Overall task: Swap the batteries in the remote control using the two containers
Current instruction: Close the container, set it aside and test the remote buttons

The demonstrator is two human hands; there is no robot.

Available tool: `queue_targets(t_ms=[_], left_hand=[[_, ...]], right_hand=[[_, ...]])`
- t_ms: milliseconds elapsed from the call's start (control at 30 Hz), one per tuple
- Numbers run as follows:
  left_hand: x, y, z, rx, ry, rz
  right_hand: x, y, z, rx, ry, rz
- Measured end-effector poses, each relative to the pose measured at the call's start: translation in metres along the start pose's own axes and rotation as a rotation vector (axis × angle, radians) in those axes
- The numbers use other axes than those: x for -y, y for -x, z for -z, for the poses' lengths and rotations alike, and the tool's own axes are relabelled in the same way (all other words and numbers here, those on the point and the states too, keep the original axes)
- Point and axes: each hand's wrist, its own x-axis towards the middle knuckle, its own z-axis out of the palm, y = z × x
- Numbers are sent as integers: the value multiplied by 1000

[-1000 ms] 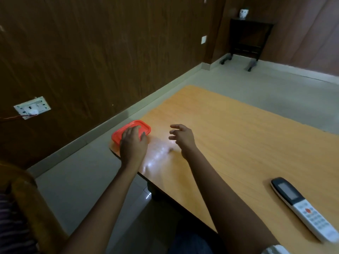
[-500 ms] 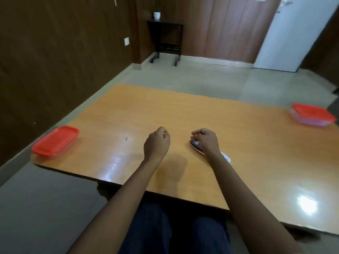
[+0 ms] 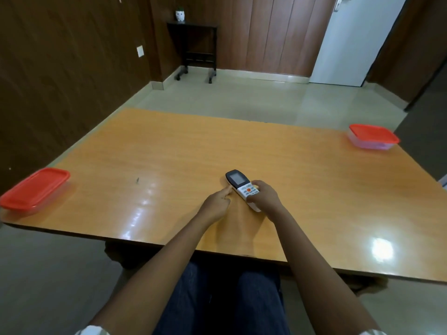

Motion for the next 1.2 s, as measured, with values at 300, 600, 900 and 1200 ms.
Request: queue_targets(t_ms=[300,600,900,1200], left_hand=[[0,-24,1,20,178,-21],[-16,-96,31,16,411,-66],[-39,-227,69,12,306,-27],[-24,-307,79,-47,178,11]], right_hand=[[16,-13,-2,78,-268,-38],[46,-84,-12,111,-553,-31],[88,-209,-15,28,-507,31],[101,-301,-34,-84,-208,27]])
